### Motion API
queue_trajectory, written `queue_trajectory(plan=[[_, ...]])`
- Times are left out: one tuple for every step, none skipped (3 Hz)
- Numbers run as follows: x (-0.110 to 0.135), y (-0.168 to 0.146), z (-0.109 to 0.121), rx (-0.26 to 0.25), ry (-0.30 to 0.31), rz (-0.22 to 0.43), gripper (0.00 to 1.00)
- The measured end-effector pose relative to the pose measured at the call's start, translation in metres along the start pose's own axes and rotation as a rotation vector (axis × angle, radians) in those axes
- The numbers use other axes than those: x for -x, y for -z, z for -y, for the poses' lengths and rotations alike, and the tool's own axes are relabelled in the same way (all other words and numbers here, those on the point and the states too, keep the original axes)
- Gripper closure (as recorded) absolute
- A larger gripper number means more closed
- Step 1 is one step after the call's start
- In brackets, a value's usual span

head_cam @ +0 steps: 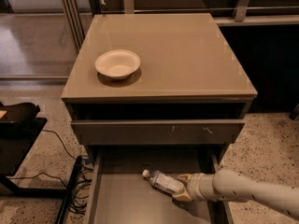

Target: Place blue plastic bottle into middle drawer

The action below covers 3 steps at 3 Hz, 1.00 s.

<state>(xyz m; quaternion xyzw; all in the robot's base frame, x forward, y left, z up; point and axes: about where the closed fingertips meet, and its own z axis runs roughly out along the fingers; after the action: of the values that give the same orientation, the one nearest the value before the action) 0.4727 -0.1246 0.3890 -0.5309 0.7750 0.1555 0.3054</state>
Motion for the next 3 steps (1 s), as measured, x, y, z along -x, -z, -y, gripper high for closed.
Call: queue_trajectory(plan=[[-0.0003,-0.0004,-0.0002,0.0,-0.001,0.0,0.74],[-0.0003,-0.0004,-0.0002,0.0,-0.001,0.0,0.51],[-0.0003,-0.0004,-0.0003,0.0,-0.001,0.0,0.28]])
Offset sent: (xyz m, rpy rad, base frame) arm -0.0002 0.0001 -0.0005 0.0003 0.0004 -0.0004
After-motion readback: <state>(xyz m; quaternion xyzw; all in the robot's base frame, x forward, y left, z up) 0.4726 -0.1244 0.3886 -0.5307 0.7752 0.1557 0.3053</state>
